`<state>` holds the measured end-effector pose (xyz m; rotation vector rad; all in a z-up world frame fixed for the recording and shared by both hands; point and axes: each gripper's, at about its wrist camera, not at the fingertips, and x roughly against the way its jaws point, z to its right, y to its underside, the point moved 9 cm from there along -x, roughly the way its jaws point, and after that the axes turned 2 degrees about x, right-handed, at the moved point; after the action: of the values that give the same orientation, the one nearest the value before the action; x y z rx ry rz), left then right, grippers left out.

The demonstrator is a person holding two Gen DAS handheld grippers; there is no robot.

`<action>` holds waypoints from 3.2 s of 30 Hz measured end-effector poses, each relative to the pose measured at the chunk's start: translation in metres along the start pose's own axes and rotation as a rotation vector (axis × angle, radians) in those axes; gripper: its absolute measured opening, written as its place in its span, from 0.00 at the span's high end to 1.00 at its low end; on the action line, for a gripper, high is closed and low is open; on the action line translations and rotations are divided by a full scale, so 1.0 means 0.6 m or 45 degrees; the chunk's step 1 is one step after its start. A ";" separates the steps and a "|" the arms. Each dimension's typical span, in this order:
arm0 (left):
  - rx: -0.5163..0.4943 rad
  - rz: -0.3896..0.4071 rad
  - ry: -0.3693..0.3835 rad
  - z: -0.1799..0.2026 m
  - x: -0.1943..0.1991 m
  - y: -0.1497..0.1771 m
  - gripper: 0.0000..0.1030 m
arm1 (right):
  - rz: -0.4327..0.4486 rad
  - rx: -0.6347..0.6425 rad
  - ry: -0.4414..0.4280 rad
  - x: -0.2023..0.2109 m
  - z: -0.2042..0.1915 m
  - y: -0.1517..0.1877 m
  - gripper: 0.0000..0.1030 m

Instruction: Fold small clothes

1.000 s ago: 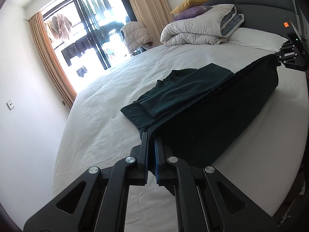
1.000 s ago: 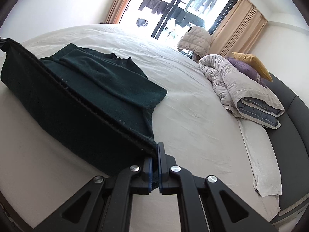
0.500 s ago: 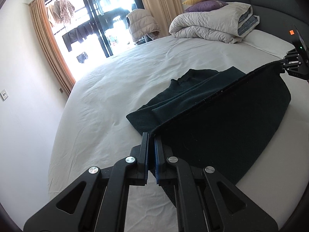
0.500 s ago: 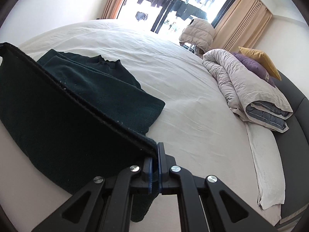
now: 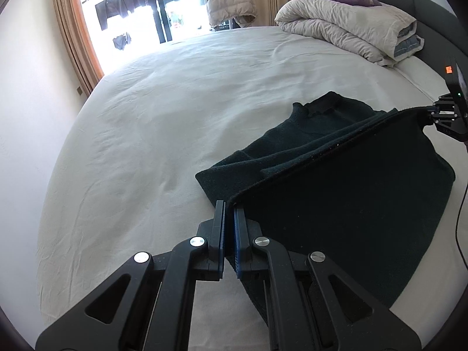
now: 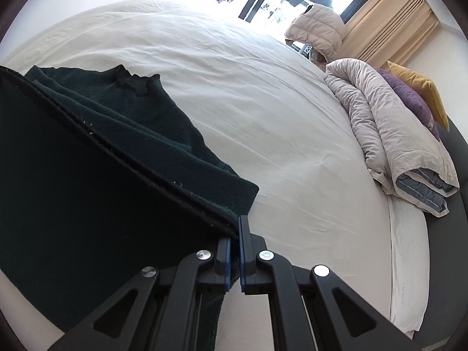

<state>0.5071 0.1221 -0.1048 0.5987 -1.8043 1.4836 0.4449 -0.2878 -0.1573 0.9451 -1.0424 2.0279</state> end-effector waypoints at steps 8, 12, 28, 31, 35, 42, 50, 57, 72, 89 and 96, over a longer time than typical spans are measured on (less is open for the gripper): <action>0.012 -0.100 -0.005 -0.017 -0.079 -0.014 0.96 | -0.112 0.056 0.007 -0.070 0.004 -0.038 0.97; 0.049 -0.140 0.011 -0.032 -0.110 -0.019 0.96 | -0.162 0.047 -0.017 -0.100 0.003 -0.050 0.97; 0.225 -0.200 -0.092 -0.103 -0.201 -0.056 0.96 | -0.253 -0.040 -0.068 -0.160 -0.001 -0.050 0.96; 0.300 -0.144 -0.112 -0.127 -0.192 -0.048 0.96 | -0.248 -0.042 -0.062 -0.161 -0.003 -0.049 0.92; 0.402 -0.007 -0.090 -0.149 -0.138 -0.060 0.96 | -0.230 -0.094 -0.056 -0.160 0.002 -0.045 0.86; 0.436 -0.027 0.147 -0.101 -0.092 -0.043 0.88 | -0.200 -0.131 -0.015 -0.156 0.001 -0.044 0.84; 0.493 -0.078 0.235 -0.062 -0.117 -0.010 0.35 | -0.133 -0.266 -0.035 -0.148 0.026 -0.032 0.59; 0.480 -0.141 0.158 -0.052 -0.174 -0.023 0.82 | -0.109 -0.251 -0.055 -0.146 0.017 -0.032 0.71; 0.514 -0.053 0.110 -0.068 -0.174 -0.053 0.92 | -0.066 -0.282 0.014 -0.131 0.041 -0.053 0.93; 0.476 -0.080 0.008 -0.084 -0.218 -0.046 0.94 | -0.125 -0.351 0.022 -0.182 0.055 -0.020 0.92; 0.568 -0.050 0.062 -0.115 -0.190 -0.044 0.80 | -0.047 -0.633 0.023 -0.160 0.121 0.022 0.20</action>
<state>0.6154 0.1728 -0.1694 0.7987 -1.4185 1.8705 0.5058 -0.3777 -0.2111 0.6729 -1.4177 1.6254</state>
